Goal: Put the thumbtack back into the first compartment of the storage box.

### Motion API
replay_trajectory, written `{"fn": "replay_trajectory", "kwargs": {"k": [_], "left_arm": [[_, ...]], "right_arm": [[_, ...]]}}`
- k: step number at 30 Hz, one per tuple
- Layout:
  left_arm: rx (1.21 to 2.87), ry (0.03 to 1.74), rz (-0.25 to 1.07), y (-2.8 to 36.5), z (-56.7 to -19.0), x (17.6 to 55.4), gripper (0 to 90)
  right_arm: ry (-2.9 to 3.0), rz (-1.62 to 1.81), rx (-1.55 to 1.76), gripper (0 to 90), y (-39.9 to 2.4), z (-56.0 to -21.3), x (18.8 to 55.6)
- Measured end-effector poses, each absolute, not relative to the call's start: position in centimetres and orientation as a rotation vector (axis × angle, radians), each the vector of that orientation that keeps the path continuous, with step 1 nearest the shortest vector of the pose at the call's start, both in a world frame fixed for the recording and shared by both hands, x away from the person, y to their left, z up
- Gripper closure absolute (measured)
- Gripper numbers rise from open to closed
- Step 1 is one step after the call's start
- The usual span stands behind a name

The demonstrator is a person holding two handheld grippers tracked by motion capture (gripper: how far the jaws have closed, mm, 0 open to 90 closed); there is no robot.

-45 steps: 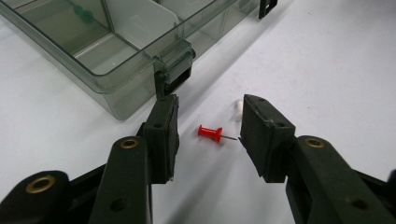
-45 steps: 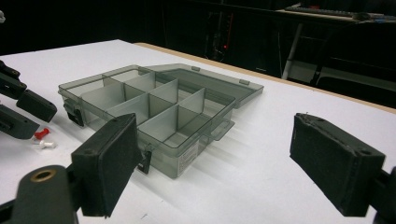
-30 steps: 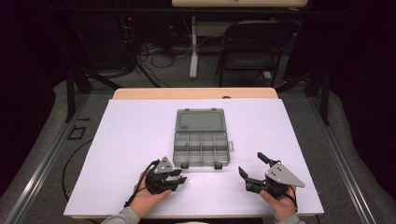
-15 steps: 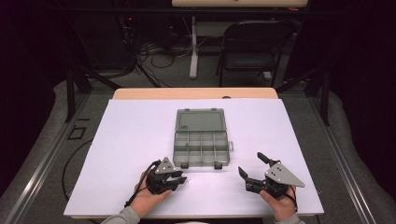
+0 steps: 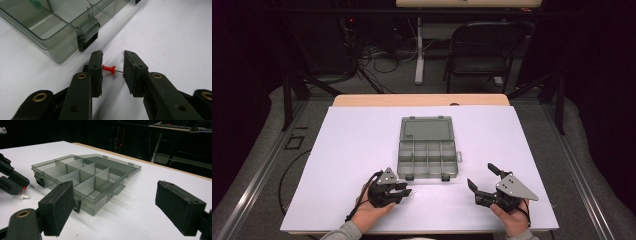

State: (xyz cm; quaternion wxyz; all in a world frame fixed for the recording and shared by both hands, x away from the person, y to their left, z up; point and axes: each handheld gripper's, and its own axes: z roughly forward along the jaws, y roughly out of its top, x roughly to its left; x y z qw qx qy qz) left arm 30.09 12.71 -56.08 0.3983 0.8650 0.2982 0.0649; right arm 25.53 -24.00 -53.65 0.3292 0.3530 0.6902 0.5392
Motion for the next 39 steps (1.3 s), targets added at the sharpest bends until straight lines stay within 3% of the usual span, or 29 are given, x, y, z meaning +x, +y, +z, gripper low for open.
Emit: {"fn": "replay_trajectory", "kwargs": {"k": [39], "left_arm": [[1.99,0.8,0.282,15.6,-51.0,31.0,68.8]], "right_arm": [[1.805,1.403,0.93,15.3,-23.9,-53.7,25.5]]}}
